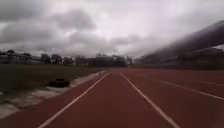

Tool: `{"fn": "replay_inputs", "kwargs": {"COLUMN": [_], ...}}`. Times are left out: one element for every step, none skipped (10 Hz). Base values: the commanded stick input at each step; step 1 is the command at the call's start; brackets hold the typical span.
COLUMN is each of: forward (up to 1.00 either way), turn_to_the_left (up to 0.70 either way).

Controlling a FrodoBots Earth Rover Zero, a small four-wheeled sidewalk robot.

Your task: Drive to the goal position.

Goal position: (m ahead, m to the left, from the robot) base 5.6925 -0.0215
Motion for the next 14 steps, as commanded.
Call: {"fn": "replay_inputs", "kwargs": {"forward": [0.70, 0.70, 0.70, 0.70, 0.70, 0.70, 0.70, 0.70, 0.70, 0.70, 0.70, 0.70, 0.70, 0.70], "turn_to_the_left": [0.00, 0.00, 0.00, 0.00, 0.00, 0.00, 0.00, 0.00, 0.00, 0.00, 0.00, 0.00, 0.00, 0.00]}}
